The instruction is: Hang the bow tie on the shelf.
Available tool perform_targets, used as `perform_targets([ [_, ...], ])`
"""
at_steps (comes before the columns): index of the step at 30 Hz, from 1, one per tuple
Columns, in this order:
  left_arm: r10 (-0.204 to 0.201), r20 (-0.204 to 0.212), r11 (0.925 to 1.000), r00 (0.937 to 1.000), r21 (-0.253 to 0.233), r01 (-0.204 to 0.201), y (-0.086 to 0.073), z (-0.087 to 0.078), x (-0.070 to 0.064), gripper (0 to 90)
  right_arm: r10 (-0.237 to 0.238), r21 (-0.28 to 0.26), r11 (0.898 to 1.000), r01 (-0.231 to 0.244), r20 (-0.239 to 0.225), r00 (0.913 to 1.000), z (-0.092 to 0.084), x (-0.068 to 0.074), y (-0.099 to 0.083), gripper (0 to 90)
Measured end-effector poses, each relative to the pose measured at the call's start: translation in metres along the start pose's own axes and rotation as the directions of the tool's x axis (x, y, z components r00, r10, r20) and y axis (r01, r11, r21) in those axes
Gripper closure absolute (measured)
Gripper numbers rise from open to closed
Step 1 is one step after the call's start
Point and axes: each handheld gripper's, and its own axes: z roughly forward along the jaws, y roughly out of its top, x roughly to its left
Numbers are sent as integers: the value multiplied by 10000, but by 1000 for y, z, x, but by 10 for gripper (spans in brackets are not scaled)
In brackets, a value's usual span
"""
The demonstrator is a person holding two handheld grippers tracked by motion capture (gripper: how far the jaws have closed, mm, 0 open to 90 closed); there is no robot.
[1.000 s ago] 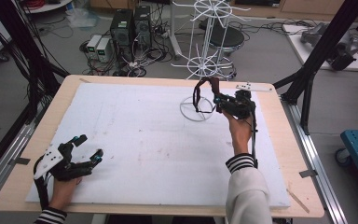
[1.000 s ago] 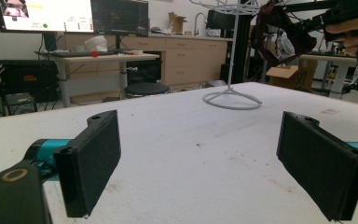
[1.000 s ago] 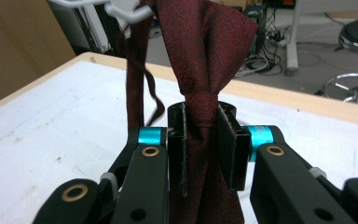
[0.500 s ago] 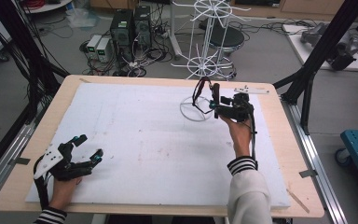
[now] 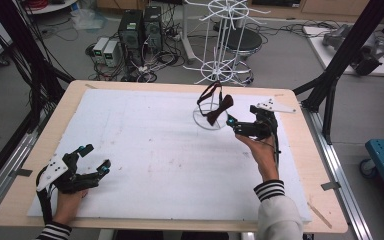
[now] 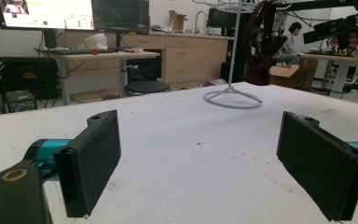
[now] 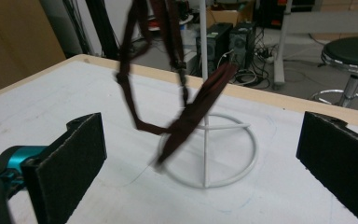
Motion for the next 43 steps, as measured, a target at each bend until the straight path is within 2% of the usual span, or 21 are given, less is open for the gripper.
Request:
perform_targets([
  [4, 4, 7, 10000, 10000, -37, -4, 0, 0, 0, 139, -548, -431, 9976, 538, -219, 9983, -18, 4, -10, 6],
  [5, -22, 5, 10000, 10000, -43, 22, 0, 0, 0, 139, -732, -463, 9963, 718, -293, 9969, -24, 5, -13, 6],
  [6, -17, 1, 10000, 10000, -31, 17, 0, 0, 0, 139, -982, -244, 9949, 974, -346, 9946, -29, 7, -14, 5],
  [7, -10, 3, 10000, 10000, -32, 10, 0, 0, 0, 139, -982, -244, 9949, 974, -346, 9946, -29, 7, -14, 5],
  [8, -19, 7, 10000, 10000, -45, 19, 0, 0, 0, 139, -1235, -455, 9915, 1216, -408, 9915, -35, 10, -17, 6],
  [9, 7, 8, 10000, 10000, -48, -7, 0, 0, 0, 139, -1376, -1021, 9859, 1324, -450, 9895, -42, 13, -22, 6],
  [10, 16, 9, 10000, 10000, -42, -16, 0, -1, 0, 139, -1442, -1352, 9816, 1347, -626, 9876, -53, 18, -31, 6],
  [13, 25, 9, 10000, 10000, -78, -25, 0, -1, 0, 139, -1622, -1549, 9765, 1500, -692, 9843, -61, 19, -40, 6],
  [16, 40, 7, 10000, 10000, -88, -40, 0, -1, 0, 139, -1507, -1908, 9723, 1347, -717, 9860, -71, 19, -58, 6],
  [19, 42, 3, 10000, 10000, -86, -41, 0, -1, 0, 139, -1384, -2019, 9718, 1217, -710, 9878, -75, 18, -67, 5],
  [20, 32, 5, 10000, 10000, -93, -32, 0, -1, 0, 139, -1276, -2138, 9708, 1089, -753, 9890, -79, 17, -76, 6],
  [22, 78, -8, 9999, 10000, -103, -78, 0, -1, -1, 139, -1206, -2154, 9712, 1022, -741, 9899, -81, 17, -80, 6],
  [26, 132, 5, 9999, 9999, -95, -132, 0, -1, -1, 139, -1001, -2749, 9580, 810, -560, 9934, -90, 16, -100, 6],
  [27, 93, -13, 9999, 10000, -122, -93, 0, -1, -1, 139, -967, -2979, 9513, 795, -435, 9944, -93, 17, -108, 5],
  [29, 86, -14, 9999, 10000, -127, -86, 0, -1, -1, 139, -1051, -3054, 9479, 906, -312, 9940, -94, 17, -115, 6],
  [36, 89, -10, 9999, 10000, -133, -89, 0, -1, -1, 139, -1029, -2952, 9511, 903, -274, 9943, -86, 18, -128, 5],
  [39, 147, -4, 9999, 9999, -89, -147, 0, -1, -1, 139, -862, -2858, 9553, 756, -247, 9960, -86, 15, -129, 6],
  [41, 143, 0, 9999, 9999, -85, -143, 0, -1, -1, 139, -699, -2663, 9620, 604, -261, 9972, -84, 13, -130, 5],
  [43, 158, -11, 9998, 9999, -150, -158, -1, -2, -1, 139, -697, -2681, 9615, 610, -231, 9973, -84, 13, -130, 5],
])
